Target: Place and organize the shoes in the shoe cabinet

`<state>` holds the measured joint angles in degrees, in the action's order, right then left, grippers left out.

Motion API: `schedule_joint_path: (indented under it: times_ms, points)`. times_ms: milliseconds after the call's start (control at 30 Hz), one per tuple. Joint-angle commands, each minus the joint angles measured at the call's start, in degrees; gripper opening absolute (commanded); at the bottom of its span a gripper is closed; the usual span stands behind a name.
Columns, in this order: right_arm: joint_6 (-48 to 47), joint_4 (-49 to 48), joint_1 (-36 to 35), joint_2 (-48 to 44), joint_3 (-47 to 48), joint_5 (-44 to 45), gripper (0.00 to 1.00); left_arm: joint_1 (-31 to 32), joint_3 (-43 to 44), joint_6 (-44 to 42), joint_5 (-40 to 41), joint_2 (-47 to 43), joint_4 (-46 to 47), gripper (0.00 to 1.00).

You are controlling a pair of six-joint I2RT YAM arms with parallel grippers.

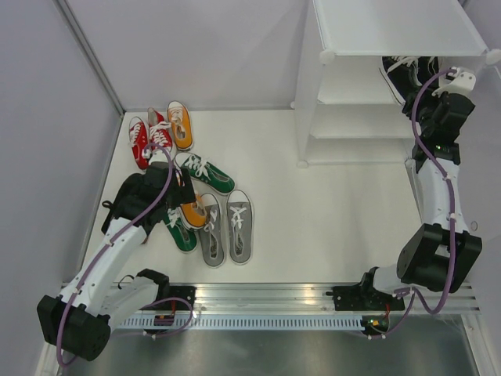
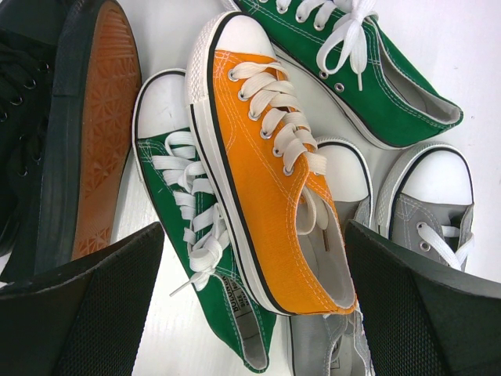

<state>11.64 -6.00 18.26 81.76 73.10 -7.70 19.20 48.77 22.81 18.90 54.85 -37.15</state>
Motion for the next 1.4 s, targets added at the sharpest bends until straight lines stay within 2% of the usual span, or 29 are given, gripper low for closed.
schedule_joint_path:
  times_ms: [0, 233, 533, 733, 767, 933, 1133, 1233, 1367]
  points:
    - [1.01, -0.33, -0.42, 3.14, 3.44, -1.52, 0.42, -0.22, 0.18, -1.8, -0.7, -0.71, 1.64, 0.99]
    - [3.03, -0.59, -1.3, 7.8, 10.04, -2.23, 0.29, -0.3, 0.18, -1.89, -0.53, -0.71, 1.64, 0.99]
    - [2.07, 0.37, -2.97, 11.85, 14.44, 2.16, 0.3, -0.22, 0.18, -1.98, -0.17, -0.53, 1.55, 0.99]
    - [0.93, 2.39, -2.97, 7.55, 10.58, 6.81, 0.51, -0.22, 0.18, -1.89, 0.09, -0.27, 1.55, 0.99]
    - [0.67, 3.53, -2.97, 5.8, 10.05, 7.35, 0.58, -0.22, 0.18, -1.89, 0.18, -0.27, 1.64, 0.99]
    - [2.68, 10.99, -2.97, -0.53, 7.07, 11.13, 0.71, -0.13, 0.18, -1.8, -0.26, -0.1, 1.64, 0.99]
    - [6.55, 24.07, -3.06, -12.21, 4.34, 11.04, 0.84, -0.22, 0.18, -1.63, -0.26, -0.09, 1.64, 0.99]
    - [7.61, 30.49, -3.06, -17.83, 2.41, 11.05, 0.88, -0.3, 0.27, -1.54, -0.35, 0.25, 1.73, 0.99]
    - [9.98, 34.12, -3.84, -25.05, -3.65, 6.05, 0.9, -0.22, 0.18, -1.45, -0.53, 0.43, 1.64, 0.99]
